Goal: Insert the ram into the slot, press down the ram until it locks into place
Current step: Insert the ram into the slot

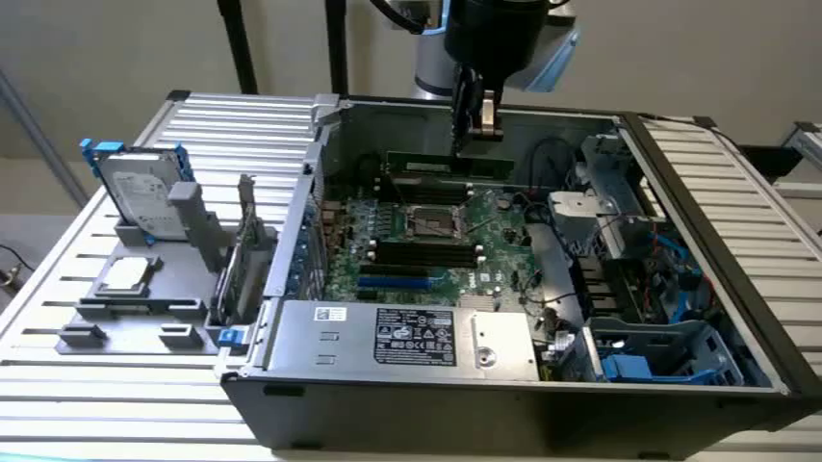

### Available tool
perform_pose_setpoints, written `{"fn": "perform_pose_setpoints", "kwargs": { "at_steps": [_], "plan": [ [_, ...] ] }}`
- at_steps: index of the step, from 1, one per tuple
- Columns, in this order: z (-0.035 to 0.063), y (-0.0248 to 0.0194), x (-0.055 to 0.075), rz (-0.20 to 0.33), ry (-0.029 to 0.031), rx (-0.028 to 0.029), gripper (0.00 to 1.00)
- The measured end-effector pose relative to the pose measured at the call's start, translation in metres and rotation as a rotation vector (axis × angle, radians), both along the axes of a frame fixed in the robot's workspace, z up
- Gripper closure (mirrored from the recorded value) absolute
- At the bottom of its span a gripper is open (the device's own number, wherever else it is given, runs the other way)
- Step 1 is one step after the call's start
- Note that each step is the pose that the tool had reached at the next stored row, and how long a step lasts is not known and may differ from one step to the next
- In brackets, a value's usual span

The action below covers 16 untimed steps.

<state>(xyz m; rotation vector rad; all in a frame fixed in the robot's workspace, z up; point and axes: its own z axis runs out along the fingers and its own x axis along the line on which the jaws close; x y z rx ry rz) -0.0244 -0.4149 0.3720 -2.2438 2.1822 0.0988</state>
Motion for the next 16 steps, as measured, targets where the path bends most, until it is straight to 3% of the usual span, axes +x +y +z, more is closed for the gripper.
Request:
{"fn": "perform_pose_setpoints", "kwargs": {
  "at_steps": [11, 16],
  "plan": [
    [0.0001, 0.0000, 0.0000, 0.000, 0.0000, 0.0019, 0.87],
    [-0.0073, 0.0000, -0.0037, 0.000, -0.0006, 0.0013, 0.87]
  ]
}}
